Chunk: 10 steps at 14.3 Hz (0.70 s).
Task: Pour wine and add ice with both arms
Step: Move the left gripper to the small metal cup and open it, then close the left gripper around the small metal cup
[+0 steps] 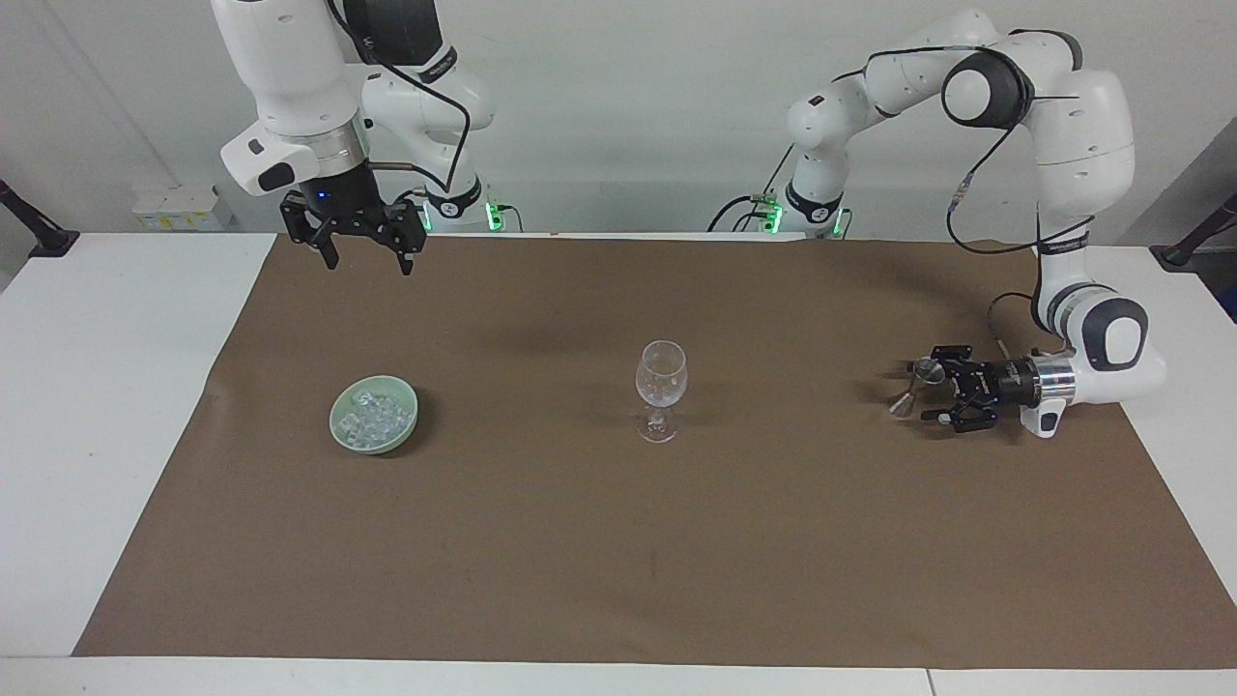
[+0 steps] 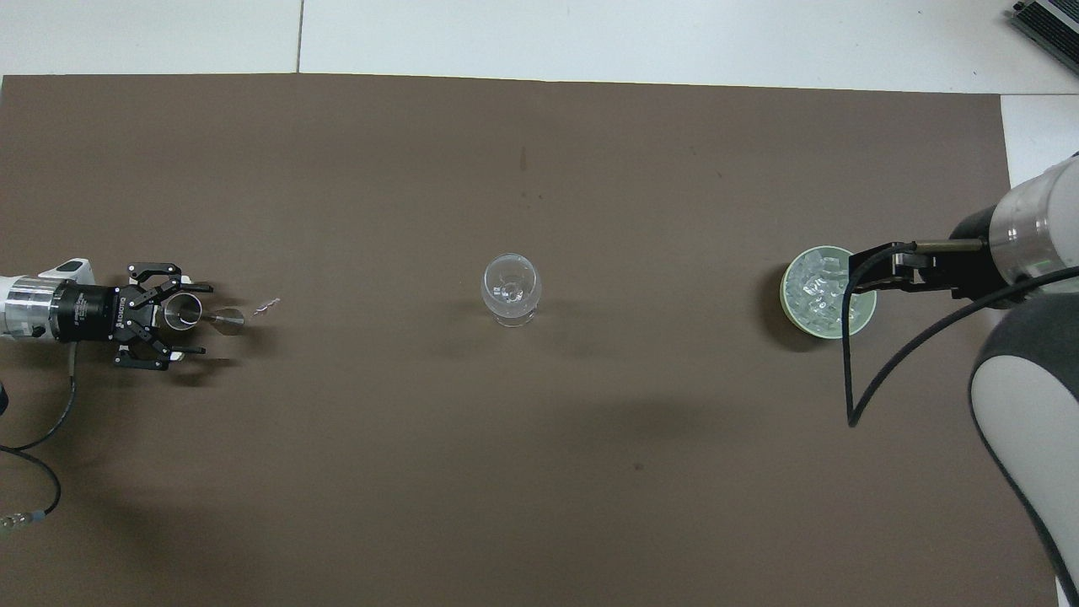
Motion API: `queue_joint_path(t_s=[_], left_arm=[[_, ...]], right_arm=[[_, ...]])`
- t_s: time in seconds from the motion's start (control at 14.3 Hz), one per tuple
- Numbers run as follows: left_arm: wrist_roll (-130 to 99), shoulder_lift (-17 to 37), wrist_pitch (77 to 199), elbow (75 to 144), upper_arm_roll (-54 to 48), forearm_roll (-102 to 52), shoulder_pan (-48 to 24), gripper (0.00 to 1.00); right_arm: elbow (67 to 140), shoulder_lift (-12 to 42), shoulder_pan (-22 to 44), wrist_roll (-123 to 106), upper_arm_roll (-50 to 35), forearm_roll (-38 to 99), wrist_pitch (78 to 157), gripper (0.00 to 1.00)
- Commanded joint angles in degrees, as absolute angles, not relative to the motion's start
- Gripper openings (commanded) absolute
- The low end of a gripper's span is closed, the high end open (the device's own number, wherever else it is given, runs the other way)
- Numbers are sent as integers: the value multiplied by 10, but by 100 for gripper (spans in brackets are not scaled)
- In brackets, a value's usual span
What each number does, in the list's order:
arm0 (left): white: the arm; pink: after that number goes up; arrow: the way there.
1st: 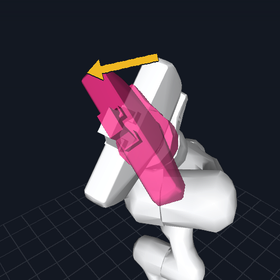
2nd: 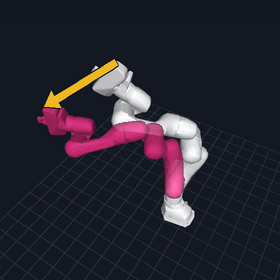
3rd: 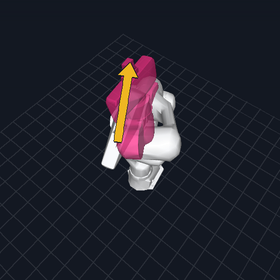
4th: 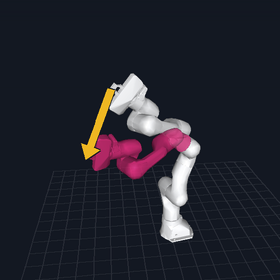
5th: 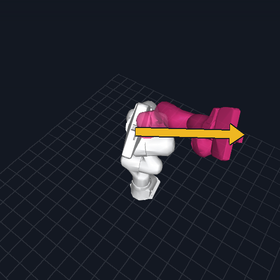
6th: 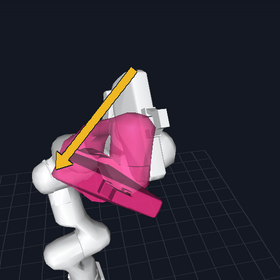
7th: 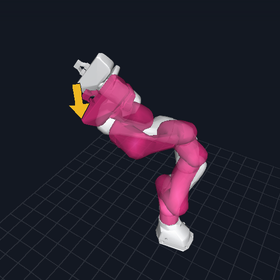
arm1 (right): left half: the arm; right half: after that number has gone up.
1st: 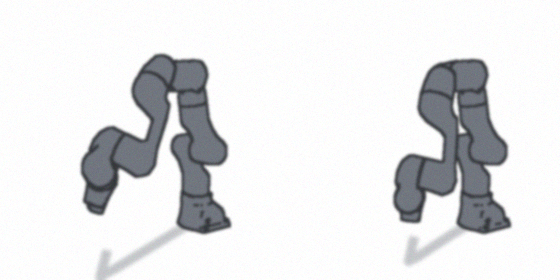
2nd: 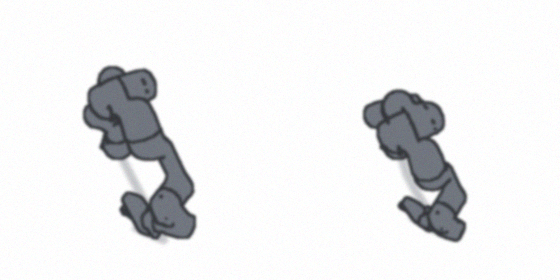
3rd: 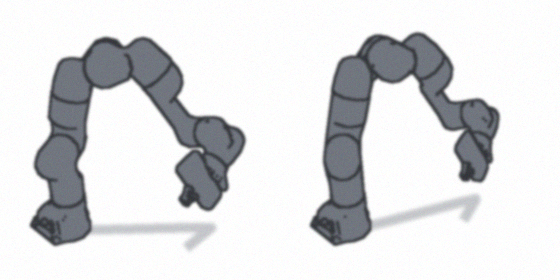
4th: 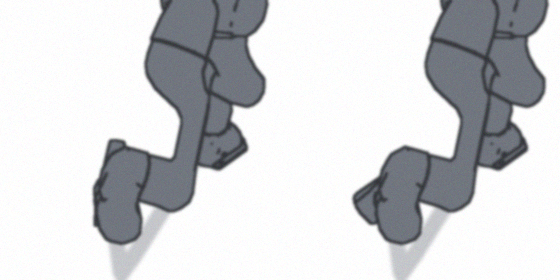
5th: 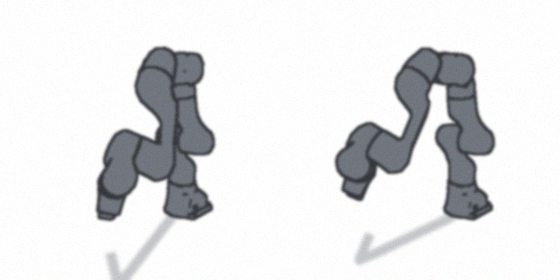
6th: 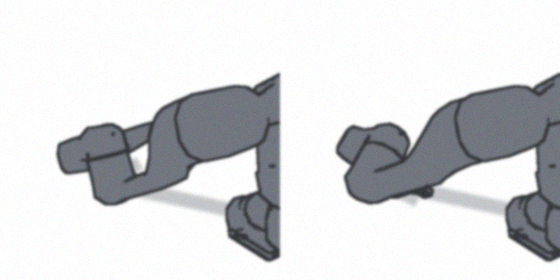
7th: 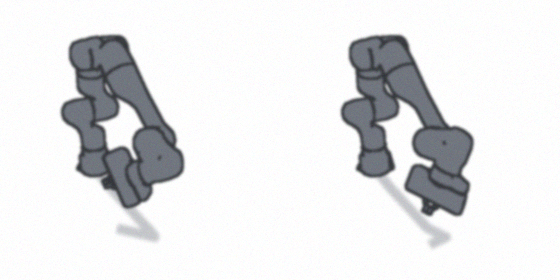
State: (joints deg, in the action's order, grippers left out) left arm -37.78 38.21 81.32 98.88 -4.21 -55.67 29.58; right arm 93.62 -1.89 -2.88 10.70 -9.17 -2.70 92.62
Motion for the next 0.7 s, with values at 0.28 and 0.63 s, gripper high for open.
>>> queue_joint_path(t_s=[0.28,0.63], left_arm=[[-375,394,815,976,-42,-572,291,79],[-374,394,814,977,-42,-573,292,73]], right_arm=[[948,-32,-39,95,-97,-17,923,100],[948,-32,-39,94,-97,-17,923,100]])
